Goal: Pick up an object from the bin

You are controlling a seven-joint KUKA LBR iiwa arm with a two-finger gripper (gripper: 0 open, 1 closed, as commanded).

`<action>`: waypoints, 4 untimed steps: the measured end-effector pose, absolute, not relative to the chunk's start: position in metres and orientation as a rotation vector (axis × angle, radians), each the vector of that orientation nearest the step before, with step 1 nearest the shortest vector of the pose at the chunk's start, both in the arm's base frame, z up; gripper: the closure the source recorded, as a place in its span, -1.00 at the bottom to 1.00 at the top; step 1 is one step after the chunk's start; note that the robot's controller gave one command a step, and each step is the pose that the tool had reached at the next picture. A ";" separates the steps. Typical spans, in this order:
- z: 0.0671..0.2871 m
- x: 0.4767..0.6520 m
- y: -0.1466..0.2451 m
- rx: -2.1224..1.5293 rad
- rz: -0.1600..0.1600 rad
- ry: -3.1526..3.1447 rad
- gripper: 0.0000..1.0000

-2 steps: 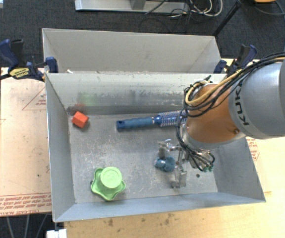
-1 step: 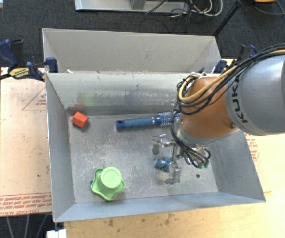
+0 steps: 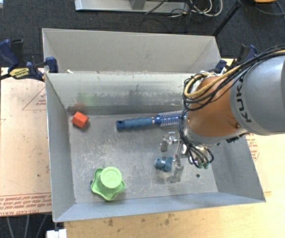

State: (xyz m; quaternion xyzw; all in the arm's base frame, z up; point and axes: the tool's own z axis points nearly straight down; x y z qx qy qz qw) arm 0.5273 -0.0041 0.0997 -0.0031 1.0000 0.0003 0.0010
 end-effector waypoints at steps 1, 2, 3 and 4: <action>0.068 0.513 0.004 -0.031 0.002 3.144 -1.00; 0.070 0.538 0.004 -0.127 0.001 3.136 -1.00; 0.071 0.537 0.004 -0.130 0.001 3.137 1.00; 0.100 0.539 0.004 -0.131 0.001 3.134 1.00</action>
Offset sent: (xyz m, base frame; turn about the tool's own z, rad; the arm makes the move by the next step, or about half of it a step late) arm -0.0134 0.0072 -0.0297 -0.0118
